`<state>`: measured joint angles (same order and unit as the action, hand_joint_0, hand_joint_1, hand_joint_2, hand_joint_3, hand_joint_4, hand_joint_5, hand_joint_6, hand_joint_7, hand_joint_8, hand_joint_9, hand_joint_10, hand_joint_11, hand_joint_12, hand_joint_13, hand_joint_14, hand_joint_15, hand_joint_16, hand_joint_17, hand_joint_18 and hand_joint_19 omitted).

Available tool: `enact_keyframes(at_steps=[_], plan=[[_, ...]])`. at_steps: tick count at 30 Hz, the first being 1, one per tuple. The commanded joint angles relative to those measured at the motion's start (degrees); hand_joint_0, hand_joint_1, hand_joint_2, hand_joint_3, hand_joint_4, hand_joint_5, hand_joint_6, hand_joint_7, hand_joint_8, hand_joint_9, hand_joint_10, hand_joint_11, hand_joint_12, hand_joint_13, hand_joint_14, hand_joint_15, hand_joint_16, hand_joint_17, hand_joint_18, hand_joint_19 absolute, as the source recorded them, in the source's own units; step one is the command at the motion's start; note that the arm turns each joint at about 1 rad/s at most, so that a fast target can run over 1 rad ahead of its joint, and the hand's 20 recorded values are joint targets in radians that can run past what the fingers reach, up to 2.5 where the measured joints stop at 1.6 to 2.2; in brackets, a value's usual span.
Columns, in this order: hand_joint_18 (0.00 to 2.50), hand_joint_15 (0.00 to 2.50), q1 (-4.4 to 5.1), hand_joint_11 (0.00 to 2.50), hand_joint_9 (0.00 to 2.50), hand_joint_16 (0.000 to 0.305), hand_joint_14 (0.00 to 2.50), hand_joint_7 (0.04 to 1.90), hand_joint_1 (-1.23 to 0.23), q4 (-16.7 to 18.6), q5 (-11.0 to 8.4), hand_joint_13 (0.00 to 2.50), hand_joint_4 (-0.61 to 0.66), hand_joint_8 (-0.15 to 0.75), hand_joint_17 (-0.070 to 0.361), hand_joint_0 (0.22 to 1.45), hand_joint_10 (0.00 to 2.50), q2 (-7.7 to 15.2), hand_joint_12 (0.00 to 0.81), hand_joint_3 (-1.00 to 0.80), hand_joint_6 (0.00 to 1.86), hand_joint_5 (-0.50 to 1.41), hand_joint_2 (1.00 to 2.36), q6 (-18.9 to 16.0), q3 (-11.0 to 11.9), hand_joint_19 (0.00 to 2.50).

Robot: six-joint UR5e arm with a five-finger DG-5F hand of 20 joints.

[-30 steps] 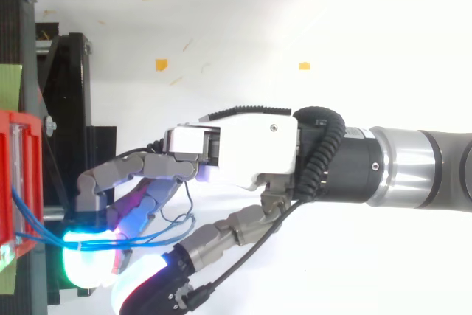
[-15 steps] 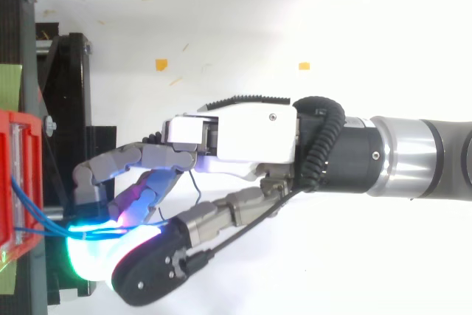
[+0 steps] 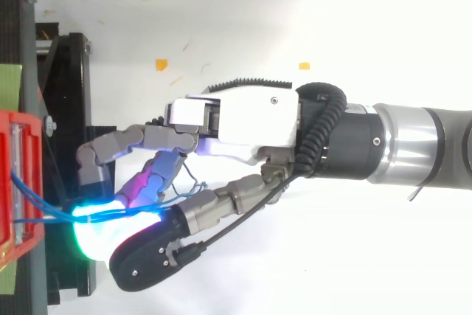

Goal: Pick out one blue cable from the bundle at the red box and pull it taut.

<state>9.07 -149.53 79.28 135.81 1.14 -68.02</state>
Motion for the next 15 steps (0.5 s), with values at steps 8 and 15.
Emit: enact_keyframes(at_steps=[8,15], plan=[[0.71,0.28,-0.28,0.46,1.10,0.047,0.01,1.32,-0.38,-0.06,0.00,0.78,0.05,0.282,0.107,0.54,0.02,-0.01,0.322,-0.49,0.54,-0.03,1.00,0.27,0.17,0.52],[0.70,0.29,-0.63,0.47,1.14,0.047,0.01,1.40,-0.47,-0.23,0.00,0.78,0.06,0.283,0.105,0.59,0.02,-0.01,0.321,-0.33,0.52,-0.01,1.01,0.36,0.17,0.53]])
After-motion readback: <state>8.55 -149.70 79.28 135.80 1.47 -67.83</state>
